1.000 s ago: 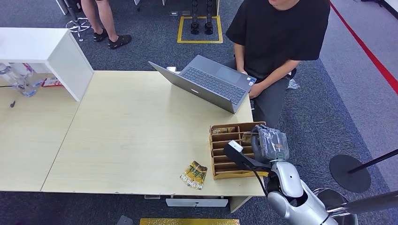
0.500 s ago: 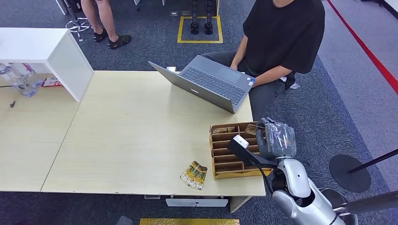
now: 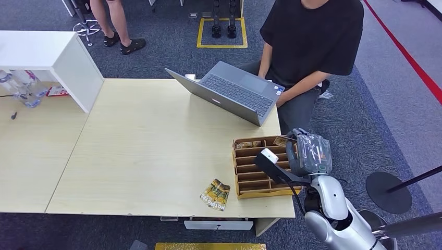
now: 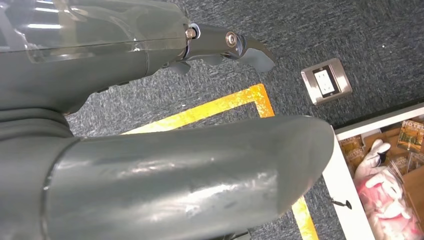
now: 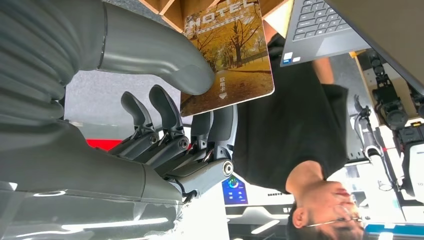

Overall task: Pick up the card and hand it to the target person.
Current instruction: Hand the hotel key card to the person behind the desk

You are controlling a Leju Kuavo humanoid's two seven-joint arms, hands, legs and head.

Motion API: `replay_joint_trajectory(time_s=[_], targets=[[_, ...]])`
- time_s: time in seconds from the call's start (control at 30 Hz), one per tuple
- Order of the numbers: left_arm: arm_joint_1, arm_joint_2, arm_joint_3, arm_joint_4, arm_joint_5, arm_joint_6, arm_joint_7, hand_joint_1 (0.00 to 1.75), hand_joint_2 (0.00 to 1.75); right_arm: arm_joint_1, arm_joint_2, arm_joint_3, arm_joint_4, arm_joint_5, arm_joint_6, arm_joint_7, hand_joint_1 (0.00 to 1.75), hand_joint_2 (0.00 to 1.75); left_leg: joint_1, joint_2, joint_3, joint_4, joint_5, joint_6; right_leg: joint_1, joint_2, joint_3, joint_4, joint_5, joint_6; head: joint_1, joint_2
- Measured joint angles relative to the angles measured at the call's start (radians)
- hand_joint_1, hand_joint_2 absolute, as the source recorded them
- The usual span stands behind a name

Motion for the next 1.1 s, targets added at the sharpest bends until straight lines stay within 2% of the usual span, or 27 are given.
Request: replay_joint_trajectory(time_s=[0.33, 0.83, 1.1], targets=[[0.001, 0.0, 0.0, 0.0, 0.004, 0.006, -0.003, 0.0, 0.0, -0.007, -0.018, -0.044, -0.081, -0.044, -0.013, 0.005, 1.52, 1.75, 0.0, 0.0, 0.0, 0.0, 0.0, 0.0, 0.0, 0.0, 0.0, 0.0, 0.0, 0.0, 0.0, 0.0], [-0.009, 0.001, 0.0, 0.0, -0.016, 0.0, 0.008, 0.0, 0.0, -0.123, -0.073, -0.119, -0.131, -0.053, 0.013, 0.002, 1.46, 1.75, 0.0, 0.0, 0.0, 0.0, 0.0, 0.0, 0.0, 0.0, 0.0, 0.0, 0.0, 0.0, 0.0, 0.0], [-0.016, 0.0, 0.0, 0.0, -0.028, -0.003, 0.019, 0.0, 0.0, -0.135, -0.093, -0.132, -0.125, -0.01, 0.007, 0.005, 1.47, 1.75, 0.0, 0.0, 0.0, 0.0, 0.0, 0.0, 0.0, 0.0, 0.0, 0.0, 0.0, 0.0, 0.0, 0.0]])
